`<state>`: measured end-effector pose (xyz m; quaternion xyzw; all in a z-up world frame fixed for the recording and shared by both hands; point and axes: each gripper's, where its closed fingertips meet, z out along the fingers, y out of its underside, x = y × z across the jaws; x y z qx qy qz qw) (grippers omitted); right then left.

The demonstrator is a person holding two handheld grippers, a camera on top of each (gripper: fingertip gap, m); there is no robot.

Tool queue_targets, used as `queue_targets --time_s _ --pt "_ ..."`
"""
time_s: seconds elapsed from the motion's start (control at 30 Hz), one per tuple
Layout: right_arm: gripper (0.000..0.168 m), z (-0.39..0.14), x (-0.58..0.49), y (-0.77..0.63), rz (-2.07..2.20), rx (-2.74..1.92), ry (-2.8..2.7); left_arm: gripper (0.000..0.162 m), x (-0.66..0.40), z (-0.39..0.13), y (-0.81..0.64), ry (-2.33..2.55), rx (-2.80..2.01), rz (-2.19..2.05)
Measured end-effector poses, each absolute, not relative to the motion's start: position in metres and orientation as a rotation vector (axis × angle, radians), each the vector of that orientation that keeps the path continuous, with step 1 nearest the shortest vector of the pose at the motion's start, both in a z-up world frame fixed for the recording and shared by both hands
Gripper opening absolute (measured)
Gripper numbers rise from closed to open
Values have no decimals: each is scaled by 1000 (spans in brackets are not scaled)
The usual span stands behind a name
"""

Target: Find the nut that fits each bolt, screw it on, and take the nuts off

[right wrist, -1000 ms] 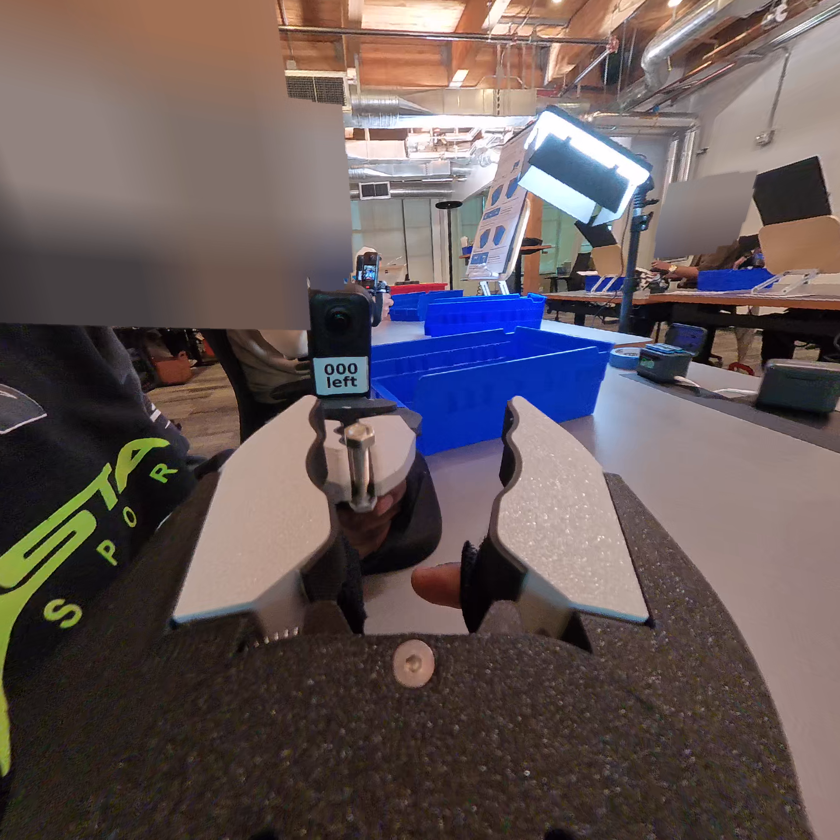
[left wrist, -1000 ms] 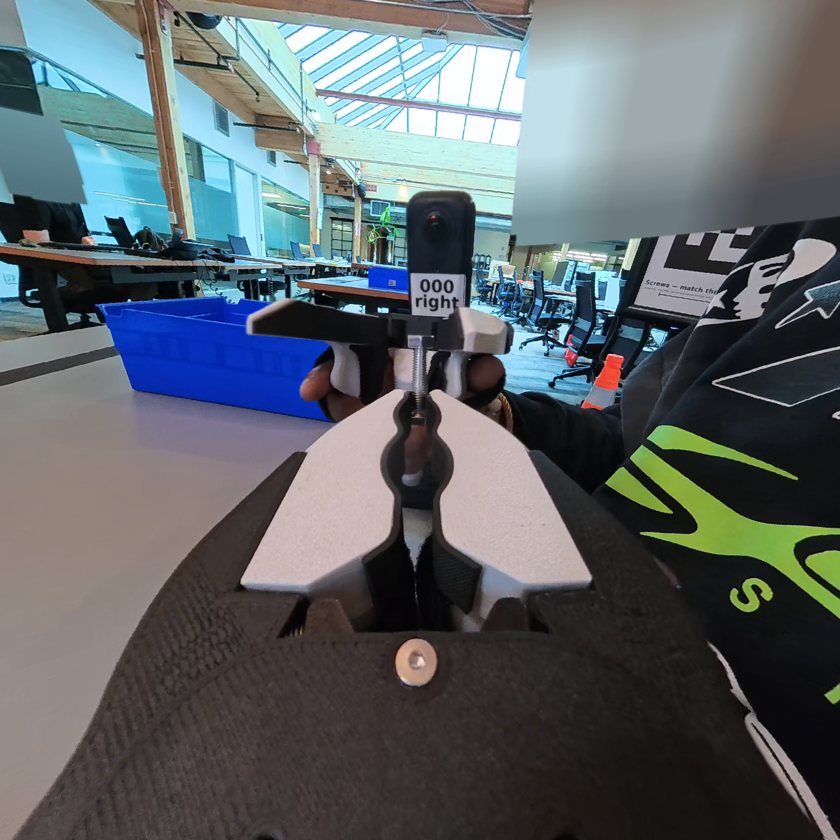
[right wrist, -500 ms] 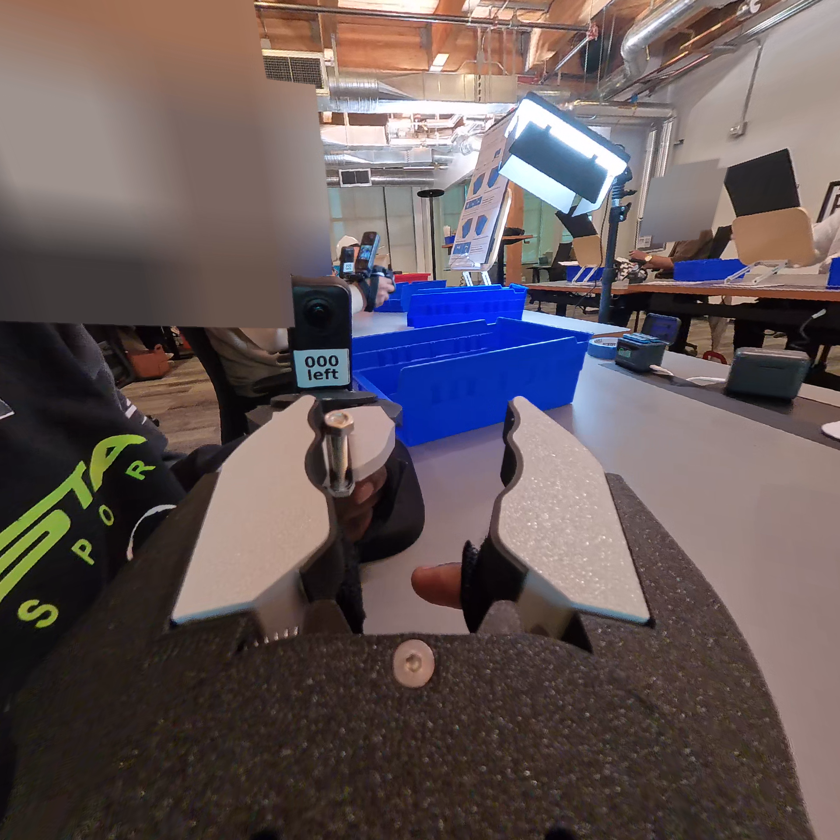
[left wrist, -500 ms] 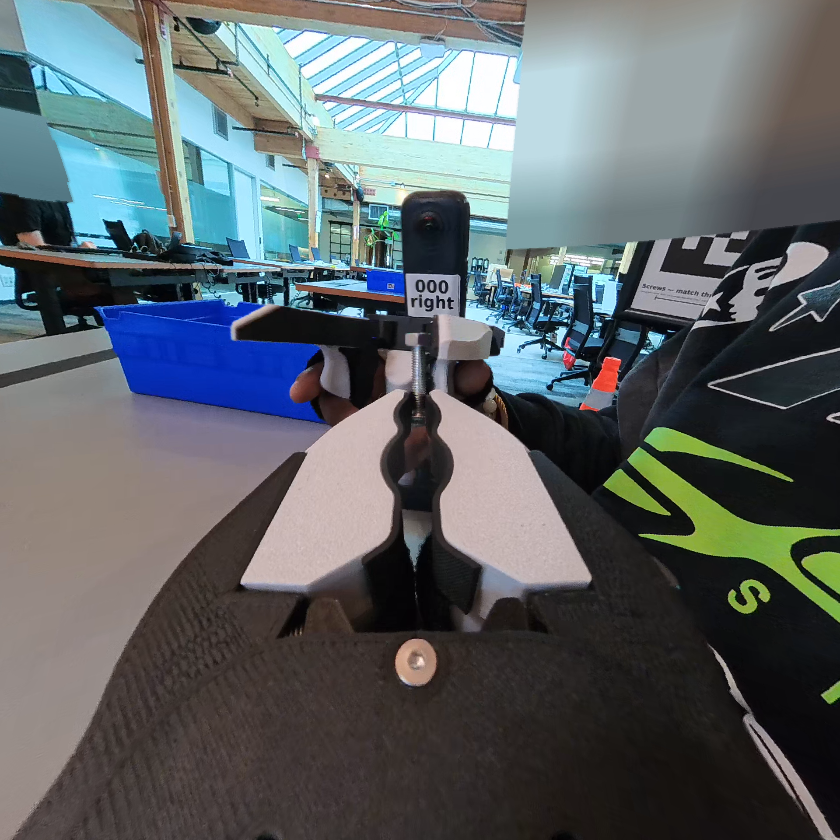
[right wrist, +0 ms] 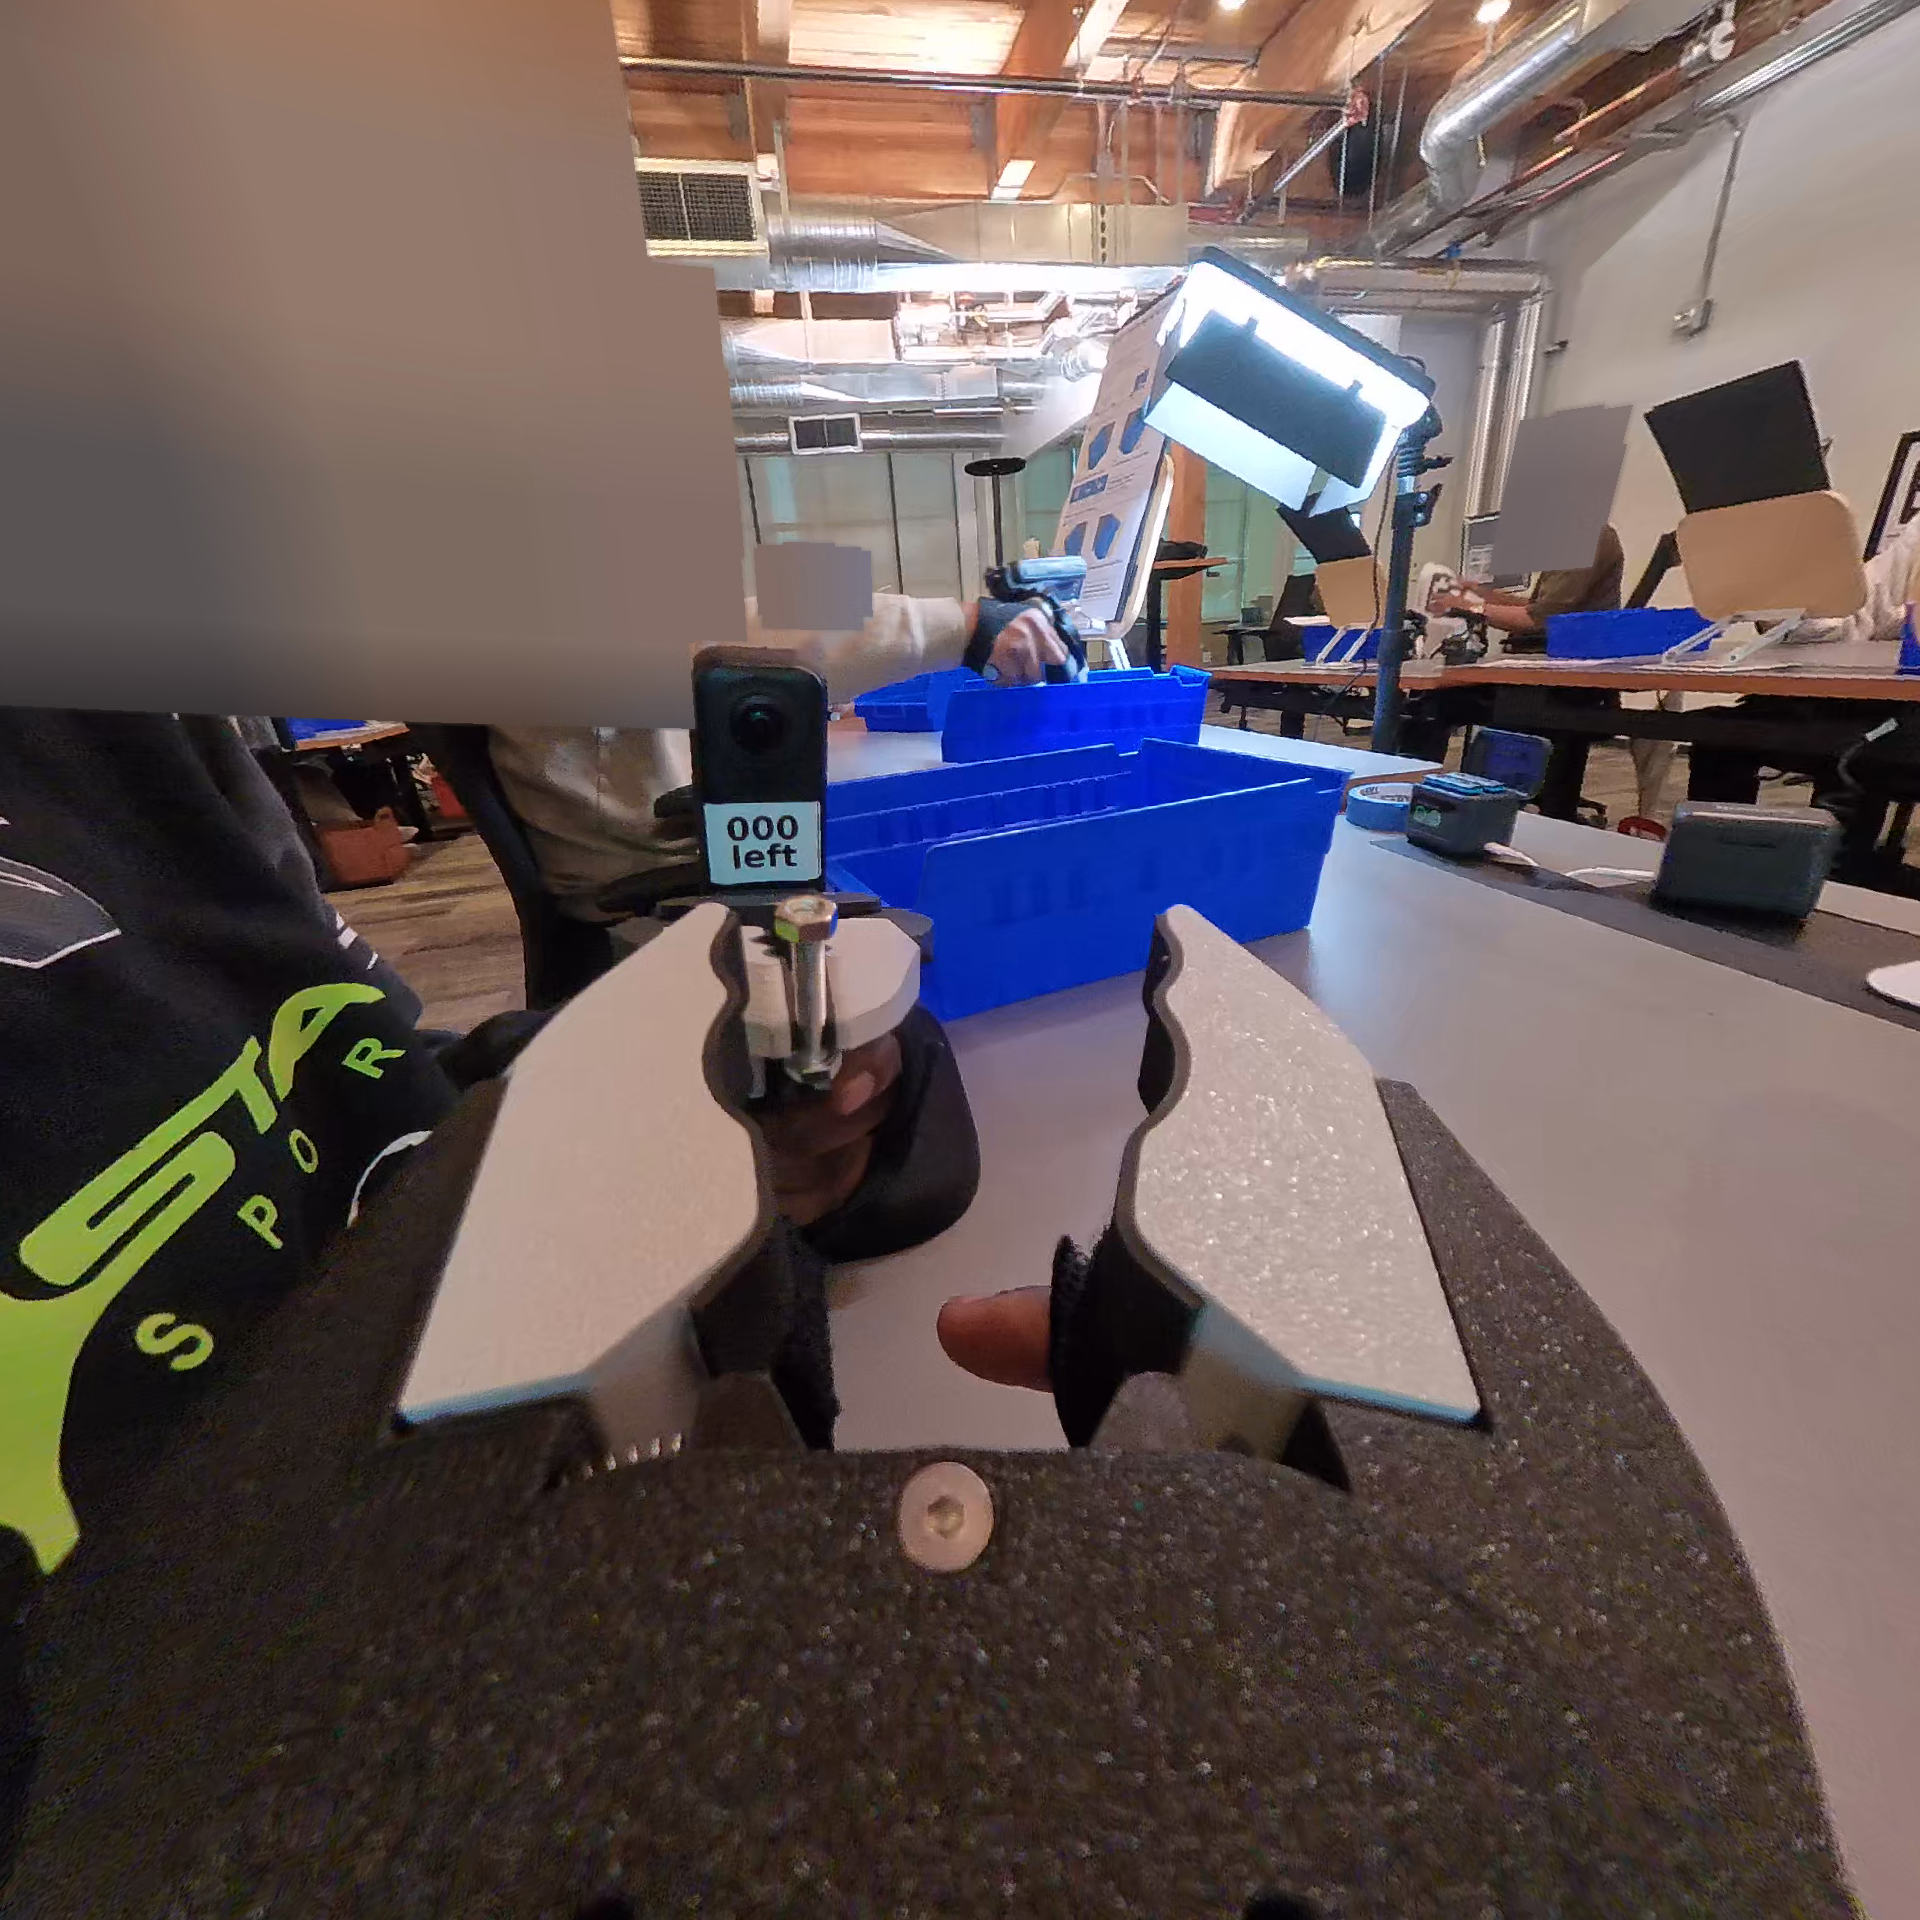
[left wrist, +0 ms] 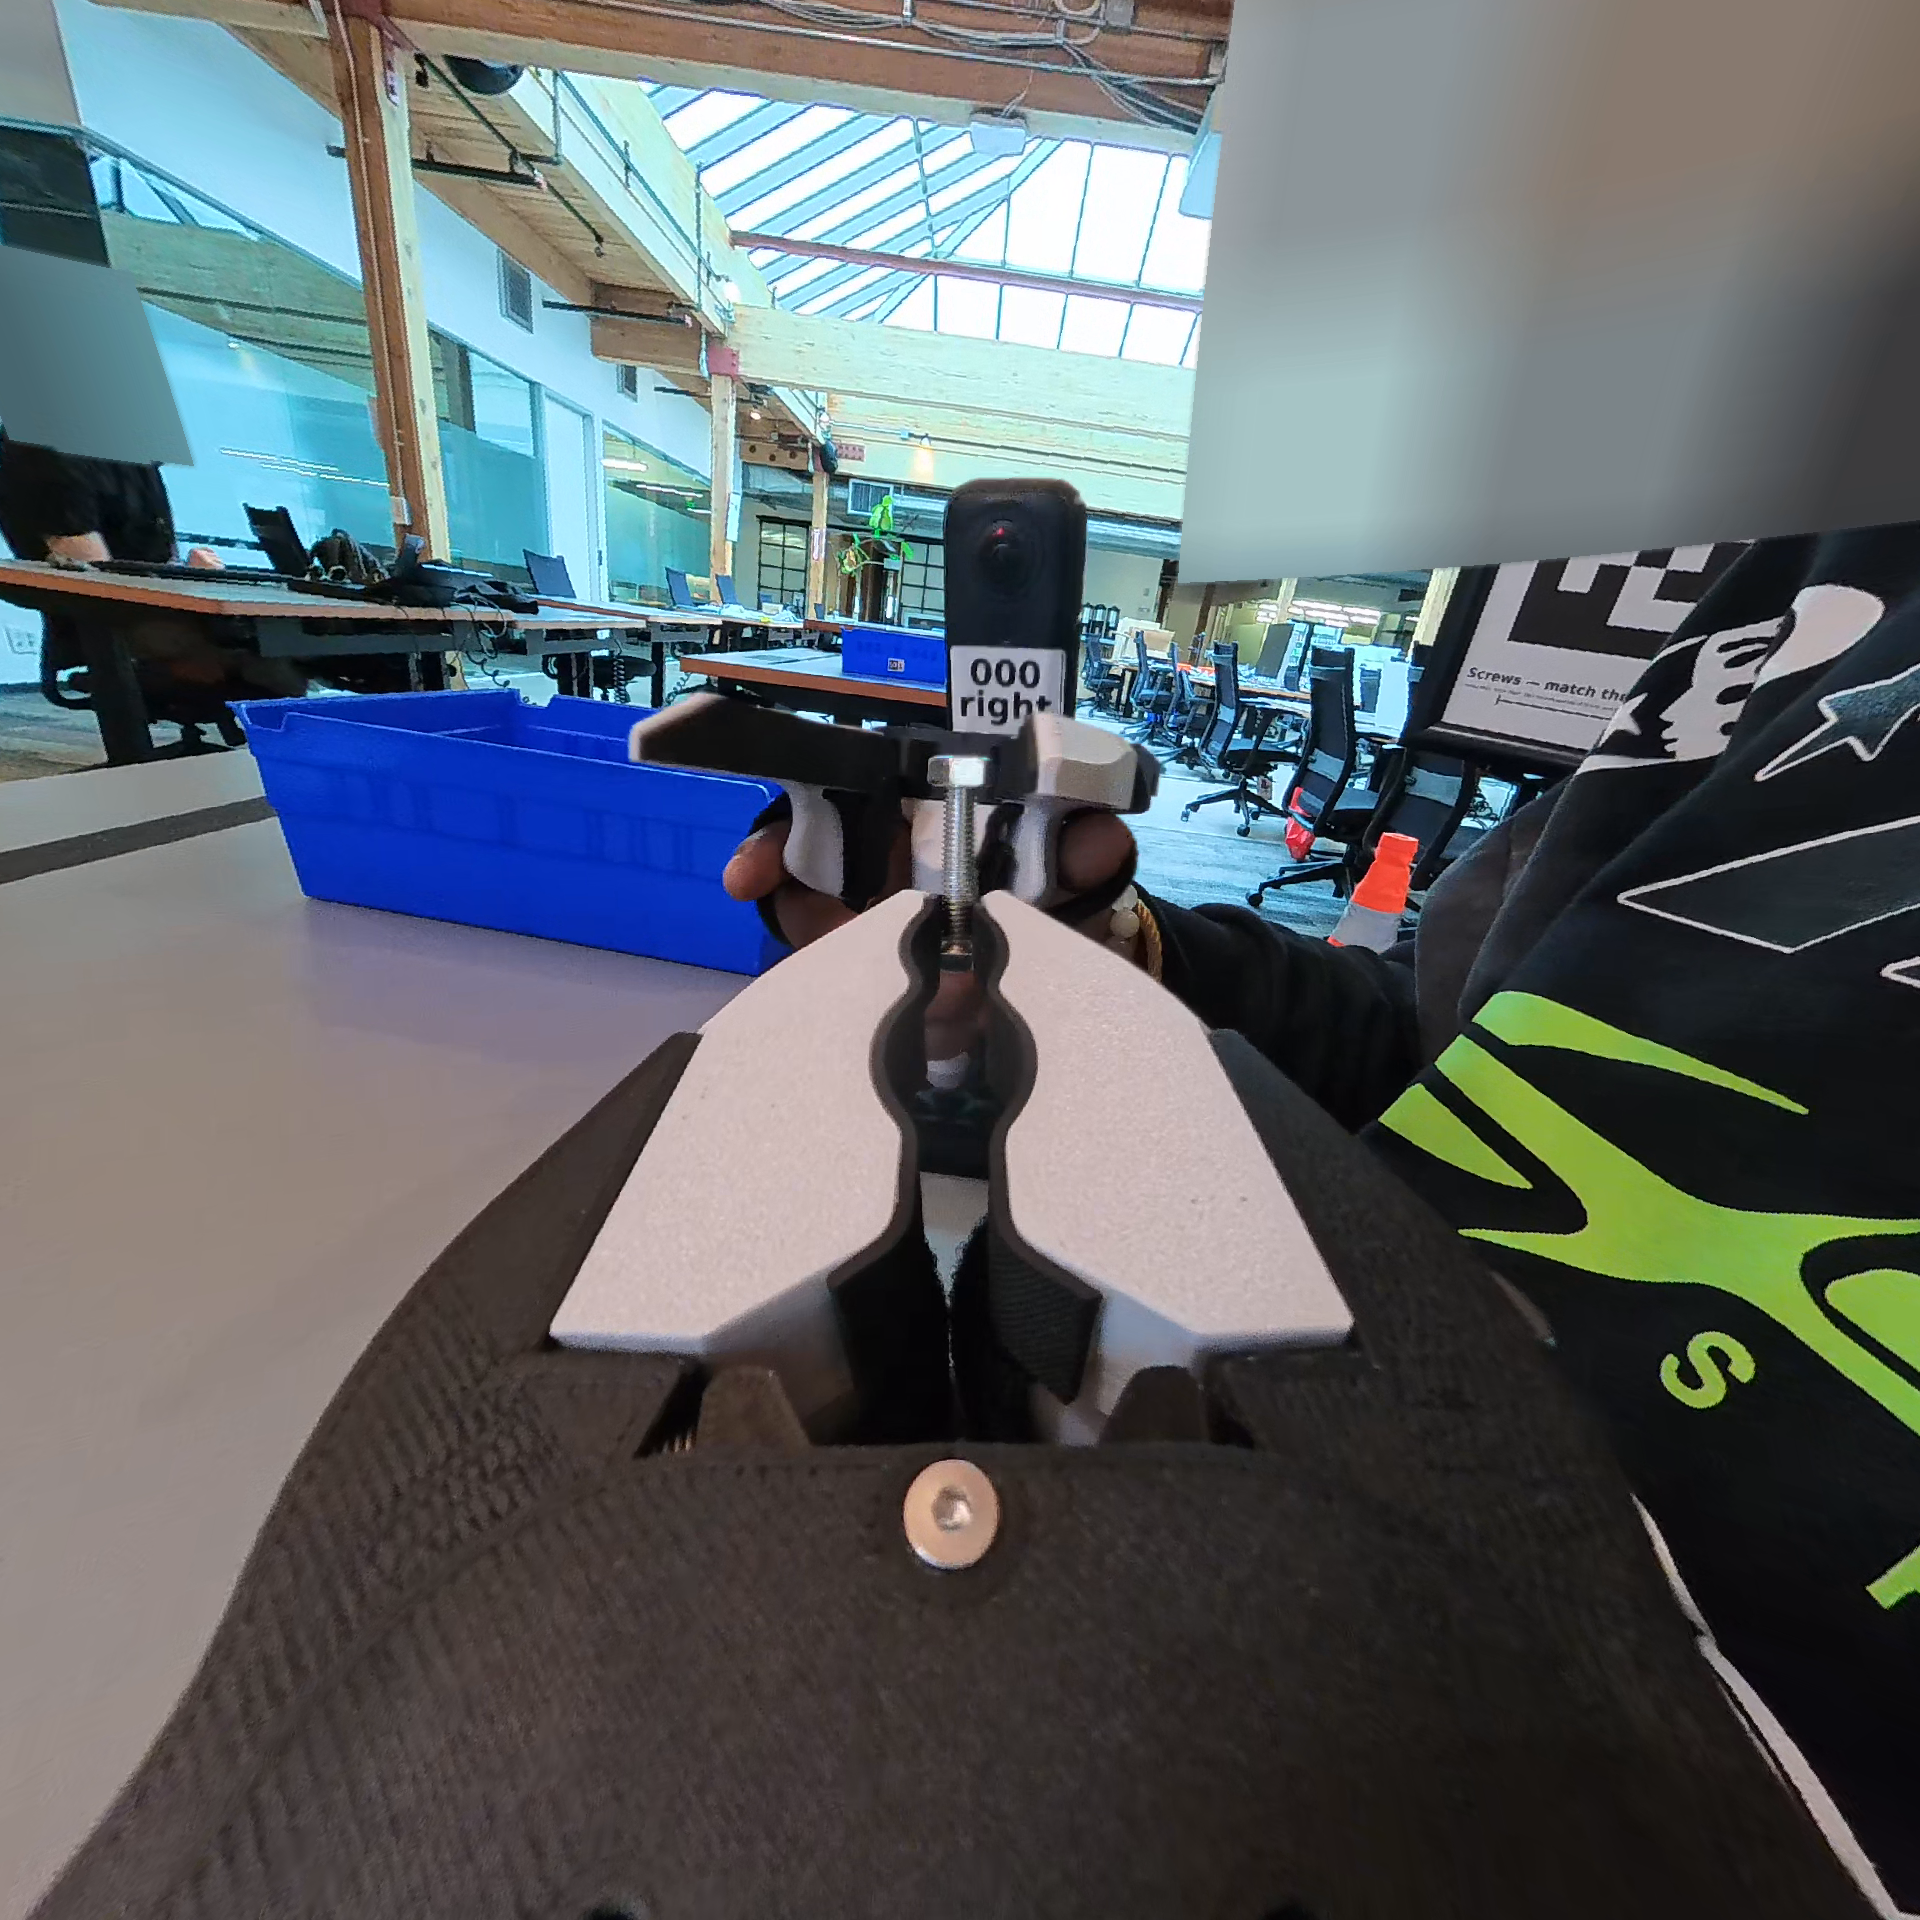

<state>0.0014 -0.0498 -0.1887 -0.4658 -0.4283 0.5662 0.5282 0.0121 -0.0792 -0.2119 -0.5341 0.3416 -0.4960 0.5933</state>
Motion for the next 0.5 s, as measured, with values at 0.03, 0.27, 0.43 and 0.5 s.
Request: queue_targets --time_s 0.03,0.27,0.43,0.5 --pt "75 -188 -3 -51 1351 -1110 -1029 5 13 -212 -80 798 -1243 -1149" --pt "75 -188 -29 -58 1358 -1108 -1066 5 15 -214 -81 822 -1243 -1132" --pt "75 -189 -23 -52 1349 -1115 -1044 5 15 -214 -82 826 -1243 -1133" --pt "75 -188 -20 -51 1345 -1112 -1044 5 14 -214 -81 819 -1242 -1139"
